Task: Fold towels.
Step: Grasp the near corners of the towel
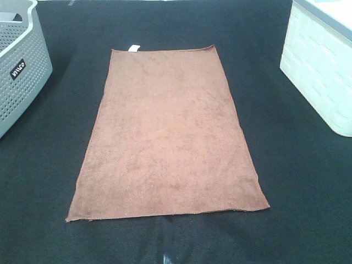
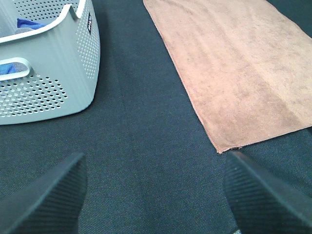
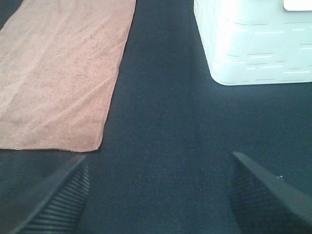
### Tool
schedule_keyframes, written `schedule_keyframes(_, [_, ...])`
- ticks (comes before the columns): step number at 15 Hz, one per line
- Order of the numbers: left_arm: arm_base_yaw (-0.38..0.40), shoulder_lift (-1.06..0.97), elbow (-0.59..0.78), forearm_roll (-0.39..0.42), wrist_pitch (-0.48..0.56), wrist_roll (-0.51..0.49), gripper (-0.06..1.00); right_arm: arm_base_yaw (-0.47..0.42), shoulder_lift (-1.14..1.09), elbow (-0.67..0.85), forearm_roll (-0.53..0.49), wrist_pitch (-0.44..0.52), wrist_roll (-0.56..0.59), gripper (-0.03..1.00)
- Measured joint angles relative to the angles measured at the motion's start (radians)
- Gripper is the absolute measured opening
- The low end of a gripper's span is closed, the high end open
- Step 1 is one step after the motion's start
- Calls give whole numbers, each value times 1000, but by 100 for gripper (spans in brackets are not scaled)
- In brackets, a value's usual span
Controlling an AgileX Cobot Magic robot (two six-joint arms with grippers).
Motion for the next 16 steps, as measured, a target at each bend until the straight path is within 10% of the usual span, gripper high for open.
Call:
schedule_keyframes(5, [0,0,0,-1,-5,-20,74,0,0,0,0,0,0,73])
schedule_keyframes(12, [0,132,37,-48,-484,-253,74,0,246,-50,7,-177,28,65])
schedule_keyframes(16, [0,506,49,-300,-526,-247,74,0,648,-114,139,-212,23,64])
